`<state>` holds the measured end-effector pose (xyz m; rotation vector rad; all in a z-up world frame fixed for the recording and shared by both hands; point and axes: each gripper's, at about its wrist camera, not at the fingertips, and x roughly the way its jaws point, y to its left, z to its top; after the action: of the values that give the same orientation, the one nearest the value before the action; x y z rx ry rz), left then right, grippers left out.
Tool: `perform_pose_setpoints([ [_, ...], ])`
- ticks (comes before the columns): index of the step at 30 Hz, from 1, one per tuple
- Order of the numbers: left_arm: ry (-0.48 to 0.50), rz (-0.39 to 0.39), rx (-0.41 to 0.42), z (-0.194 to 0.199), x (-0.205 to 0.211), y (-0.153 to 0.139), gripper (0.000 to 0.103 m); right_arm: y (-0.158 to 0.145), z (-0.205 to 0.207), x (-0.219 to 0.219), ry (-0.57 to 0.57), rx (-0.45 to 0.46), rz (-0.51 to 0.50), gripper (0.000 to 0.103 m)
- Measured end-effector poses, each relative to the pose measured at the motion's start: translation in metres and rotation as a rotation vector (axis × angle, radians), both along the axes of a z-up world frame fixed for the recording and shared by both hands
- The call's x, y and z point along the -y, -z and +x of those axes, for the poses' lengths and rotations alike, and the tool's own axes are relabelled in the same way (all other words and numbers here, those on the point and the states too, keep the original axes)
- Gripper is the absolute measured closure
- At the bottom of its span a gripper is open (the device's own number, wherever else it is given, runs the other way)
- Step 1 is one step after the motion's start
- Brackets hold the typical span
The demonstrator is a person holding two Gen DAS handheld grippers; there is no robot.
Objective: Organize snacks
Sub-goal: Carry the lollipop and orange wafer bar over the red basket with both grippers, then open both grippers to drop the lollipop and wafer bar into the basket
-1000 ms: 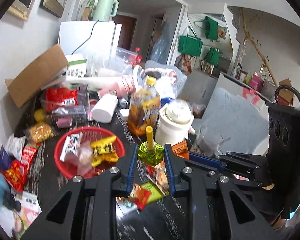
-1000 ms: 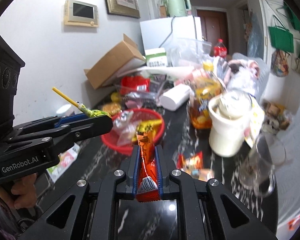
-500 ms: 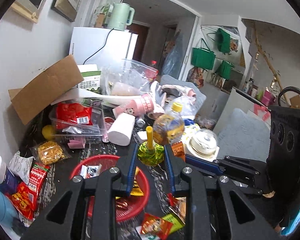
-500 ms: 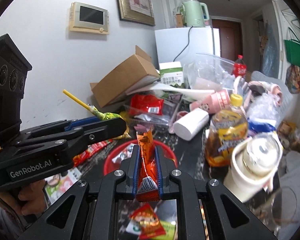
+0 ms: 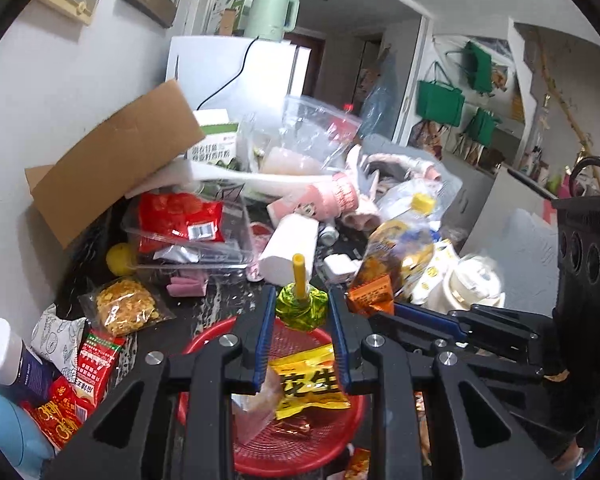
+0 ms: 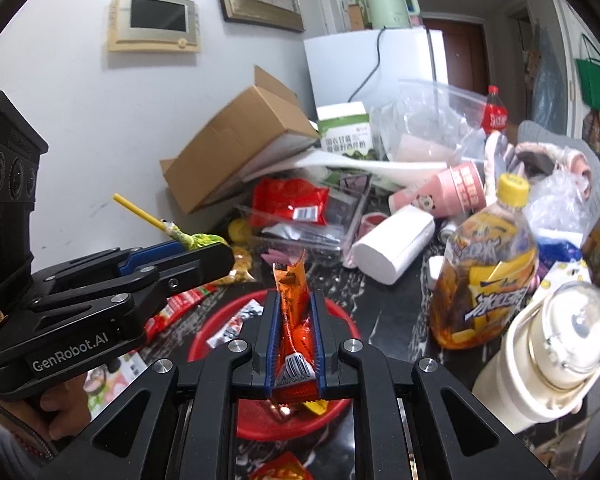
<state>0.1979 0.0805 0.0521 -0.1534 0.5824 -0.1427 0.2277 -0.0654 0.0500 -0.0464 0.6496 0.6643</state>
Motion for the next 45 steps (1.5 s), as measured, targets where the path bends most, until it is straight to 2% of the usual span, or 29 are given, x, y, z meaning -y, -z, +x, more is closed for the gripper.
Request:
perform_pose_setpoints([
  [11, -0.029, 0.053, -0.143, 0.034, 0.002, 0.047, 0.077, 0.048, 0.027, -0.006, 0.019, -0.116, -0.061, 0.088],
  [14, -0.056, 0.104, -0.159, 0.039, 0.004, 0.056, 0.077, 0.057, 0.032, -0.007, 0.022, -0.134, -0.059, 0.088],
  [22, -0.042, 0.132, -0.255, 0.052, 0.009, 0.084, 0.077, 0.086, 0.045, -0.008, 0.020, -0.215, -0.081, 0.088],
  [29, -0.041, 0.177, -0.307, 0.059, 0.016, 0.098, 0.077, 0.093, 0.043, -0.014, 0.015, -0.220, -0.120, 0.085],
  [34, -0.056, 0.171, -0.352, 0.064, 0.012, 0.105, 0.077, 0.093, 0.043, -0.016, 0.013, -0.224, -0.132, 0.082],
  [38, -0.069, 0.176, -0.356, 0.064, 0.010, 0.104, 0.077, 0.091, 0.042, -0.016, 0.019, -0.226, -0.141, 0.081],
  [45, -0.084, 0.156, -0.326, 0.060, 0.007, 0.091, 0.077, 0.080, 0.037, -0.011, 0.035, -0.201, -0.141, 0.073],
])
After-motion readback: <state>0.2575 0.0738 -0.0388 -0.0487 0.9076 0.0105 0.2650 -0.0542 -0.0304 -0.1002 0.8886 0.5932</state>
